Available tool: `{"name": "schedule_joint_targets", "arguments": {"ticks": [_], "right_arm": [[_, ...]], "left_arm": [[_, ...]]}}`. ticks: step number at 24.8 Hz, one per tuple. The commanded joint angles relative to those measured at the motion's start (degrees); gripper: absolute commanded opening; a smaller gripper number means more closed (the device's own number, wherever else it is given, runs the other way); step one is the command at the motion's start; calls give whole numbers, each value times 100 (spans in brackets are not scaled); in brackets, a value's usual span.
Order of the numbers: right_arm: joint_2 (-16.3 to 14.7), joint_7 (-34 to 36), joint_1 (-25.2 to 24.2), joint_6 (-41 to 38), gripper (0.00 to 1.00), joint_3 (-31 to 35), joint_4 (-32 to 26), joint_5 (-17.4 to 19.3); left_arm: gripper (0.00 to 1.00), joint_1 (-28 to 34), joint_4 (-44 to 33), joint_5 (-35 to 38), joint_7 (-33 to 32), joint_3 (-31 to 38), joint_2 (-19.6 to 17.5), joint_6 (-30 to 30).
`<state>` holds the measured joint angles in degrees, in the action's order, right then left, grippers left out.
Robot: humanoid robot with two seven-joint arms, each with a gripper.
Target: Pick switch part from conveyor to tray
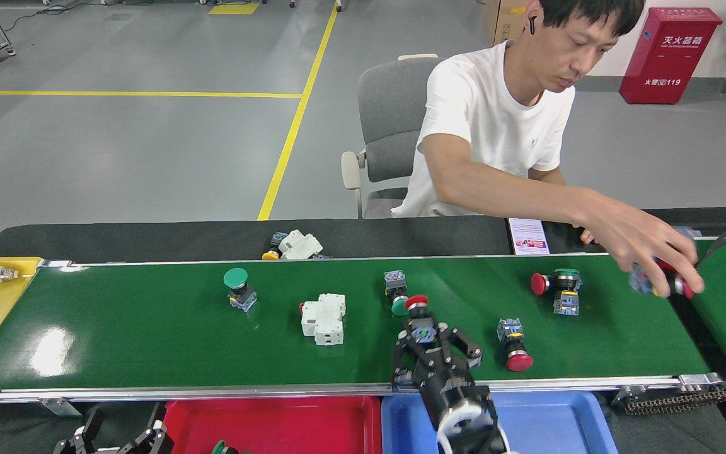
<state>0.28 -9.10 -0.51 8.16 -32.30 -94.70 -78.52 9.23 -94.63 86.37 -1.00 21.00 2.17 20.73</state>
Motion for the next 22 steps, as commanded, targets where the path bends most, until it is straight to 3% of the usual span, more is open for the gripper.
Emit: {"name": "schedule_joint_targets", "arguments": {"ticks": [1,3,4,5,6,7,14,18,22], "right_arm": [[16,-101,-37,-552,12,-241,-215,-14],[77,-329,-37,-649,17,-593,-215,-5],[95,-426,-19,-667,28,-760,-207,-5],[112,-514,-11,-667,50,-865,-189,-5],[147,-628,-11,-684,80,-927,-180,-5],[200,-821,-10,-719,98,-953,-180,13],[253,-945,95,-825,99,-821,-233,30],[323,-540,323,-429,97,75,-321,13],[262,304,403,274,97,910,-338,-14]], "left_arm": [[100,-405,226,328,-5,-140,-32,-96],[100,-879,674,460,-5,-316,-32,-131],[100,-1108,938,486,-5,-368,-41,-175],[100,-1301,1175,539,-5,-412,-50,-245],[100,-1495,1404,609,30,-491,-59,-324],[100,-1758,1702,714,48,-579,-94,-394],[100,-2804,2898,759,127,-896,-278,-667],[100,-3472,3926,759,399,-1098,-595,-860],[91,-3868,4849,732,487,-1247,-1025,-816]]}}
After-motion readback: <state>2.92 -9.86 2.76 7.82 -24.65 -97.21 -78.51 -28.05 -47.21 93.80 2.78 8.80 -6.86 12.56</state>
